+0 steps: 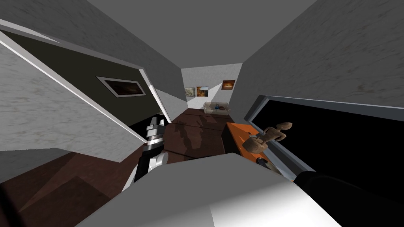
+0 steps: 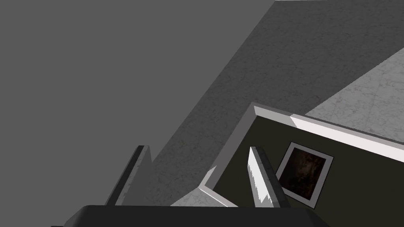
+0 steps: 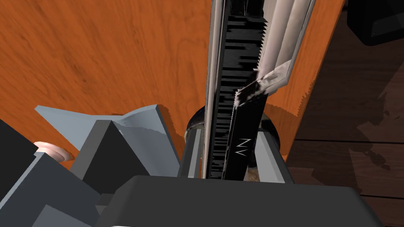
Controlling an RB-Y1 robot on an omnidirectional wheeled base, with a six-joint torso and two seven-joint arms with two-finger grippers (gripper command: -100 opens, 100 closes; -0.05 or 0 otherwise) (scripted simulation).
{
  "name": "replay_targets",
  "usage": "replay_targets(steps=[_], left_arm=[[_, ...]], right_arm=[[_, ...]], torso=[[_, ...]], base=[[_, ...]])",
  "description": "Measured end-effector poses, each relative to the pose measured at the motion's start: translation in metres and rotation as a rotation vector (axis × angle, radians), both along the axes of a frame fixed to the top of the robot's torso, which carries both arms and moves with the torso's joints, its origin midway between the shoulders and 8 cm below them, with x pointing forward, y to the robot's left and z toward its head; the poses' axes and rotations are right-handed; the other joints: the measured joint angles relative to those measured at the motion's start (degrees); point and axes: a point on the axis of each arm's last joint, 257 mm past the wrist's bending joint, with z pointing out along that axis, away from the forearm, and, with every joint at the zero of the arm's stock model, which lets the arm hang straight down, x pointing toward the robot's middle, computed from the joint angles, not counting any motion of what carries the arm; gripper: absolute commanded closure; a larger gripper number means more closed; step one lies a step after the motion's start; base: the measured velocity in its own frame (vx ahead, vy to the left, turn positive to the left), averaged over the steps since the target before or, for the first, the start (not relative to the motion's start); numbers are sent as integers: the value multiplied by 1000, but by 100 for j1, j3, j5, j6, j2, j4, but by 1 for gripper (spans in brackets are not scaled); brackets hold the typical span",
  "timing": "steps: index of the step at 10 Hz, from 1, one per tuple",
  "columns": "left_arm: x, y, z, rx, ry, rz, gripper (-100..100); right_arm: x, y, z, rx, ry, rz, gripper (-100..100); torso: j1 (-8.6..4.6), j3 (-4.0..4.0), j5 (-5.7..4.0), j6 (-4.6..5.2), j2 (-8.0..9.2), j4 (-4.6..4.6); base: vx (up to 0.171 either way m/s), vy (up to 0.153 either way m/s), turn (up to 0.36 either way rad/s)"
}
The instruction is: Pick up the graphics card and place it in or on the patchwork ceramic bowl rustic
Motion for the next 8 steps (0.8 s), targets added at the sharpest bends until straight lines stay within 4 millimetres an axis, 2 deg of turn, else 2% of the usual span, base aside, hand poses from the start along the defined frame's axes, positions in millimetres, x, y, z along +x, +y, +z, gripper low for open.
replay_targets(steps=[3,6,7,8], left_arm=[[0,0,0,0,0,0,0],[0,0,0,0,0,0,0],[0,0,0,0,0,0,0],[0,0,0,0,0,0,0]], right_arm=[[22,-8,13,17,-23,26,100],[42,-8,28,37,-44,56,100],[46,-8,29,38,-48,59,-100],[46,-8,29,38,-48,59,-100]], torso=[[-3,-4,-2,-14,-9,0],[6,1,3,-20,-2,3],[19,8,2,-7,15,4],[30,19,5,-4,32,8]], base=[[98,-69,70],[69,-57,65],[11,-8,5],[5,-3,1]])
